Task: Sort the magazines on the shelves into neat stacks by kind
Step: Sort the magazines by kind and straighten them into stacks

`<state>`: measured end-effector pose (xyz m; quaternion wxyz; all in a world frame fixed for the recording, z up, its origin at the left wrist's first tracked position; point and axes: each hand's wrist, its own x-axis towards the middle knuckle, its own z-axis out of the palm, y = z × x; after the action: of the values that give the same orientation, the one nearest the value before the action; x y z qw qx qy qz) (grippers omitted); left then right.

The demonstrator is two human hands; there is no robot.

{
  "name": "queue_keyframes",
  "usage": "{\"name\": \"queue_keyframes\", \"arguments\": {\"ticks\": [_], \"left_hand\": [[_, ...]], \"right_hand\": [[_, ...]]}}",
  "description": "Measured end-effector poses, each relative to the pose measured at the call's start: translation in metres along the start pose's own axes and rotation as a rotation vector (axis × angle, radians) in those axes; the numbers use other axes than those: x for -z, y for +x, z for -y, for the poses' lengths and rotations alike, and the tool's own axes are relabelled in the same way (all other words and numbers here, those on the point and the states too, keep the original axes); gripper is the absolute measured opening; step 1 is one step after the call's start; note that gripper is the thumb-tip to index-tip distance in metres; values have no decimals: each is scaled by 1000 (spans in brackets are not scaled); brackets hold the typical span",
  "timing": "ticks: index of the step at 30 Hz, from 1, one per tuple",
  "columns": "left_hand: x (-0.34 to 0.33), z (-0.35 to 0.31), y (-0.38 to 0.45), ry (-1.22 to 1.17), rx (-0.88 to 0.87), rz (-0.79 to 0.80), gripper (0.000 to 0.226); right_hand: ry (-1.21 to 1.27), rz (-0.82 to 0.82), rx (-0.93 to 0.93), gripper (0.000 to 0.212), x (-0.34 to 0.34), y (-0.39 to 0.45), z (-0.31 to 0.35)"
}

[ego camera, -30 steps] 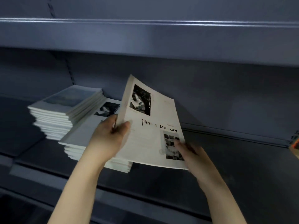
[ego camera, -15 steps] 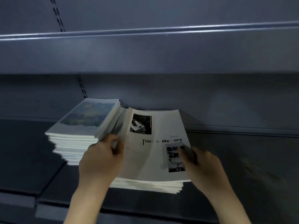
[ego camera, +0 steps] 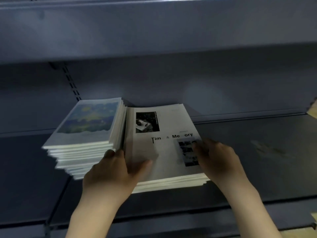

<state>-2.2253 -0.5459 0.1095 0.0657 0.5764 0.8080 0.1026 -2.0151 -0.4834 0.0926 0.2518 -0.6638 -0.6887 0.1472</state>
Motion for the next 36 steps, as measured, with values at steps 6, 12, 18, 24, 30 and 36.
{"name": "queue_keyframes", "arguments": {"ticks": [6, 12, 18, 24, 30, 36], "left_hand": [[9, -1, -22, 54, 21, 53, 90], [15, -6, -21, 189, 14, 82, 89], [5, 2, -23, 153, -8, 9, 75], [-4, 7, -32, 19, 9, -114, 56], [-18, 7, -39, -51, 26, -206, 55], [-19, 8, -40, -30, -5, -262, 51]], "right_hand": [[45, 230, 61, 77, 7, -11, -7], [-48, 405, 130, 96, 24, -10, -6], [-18, 409, 174, 80, 24, -6, -10], [-57, 252, 200, 86, 7, -12, -18], [-48, 44, 192, 83, -8, -22, -25], [-135, 50, 213, 81, -8, -19, -27]]}}
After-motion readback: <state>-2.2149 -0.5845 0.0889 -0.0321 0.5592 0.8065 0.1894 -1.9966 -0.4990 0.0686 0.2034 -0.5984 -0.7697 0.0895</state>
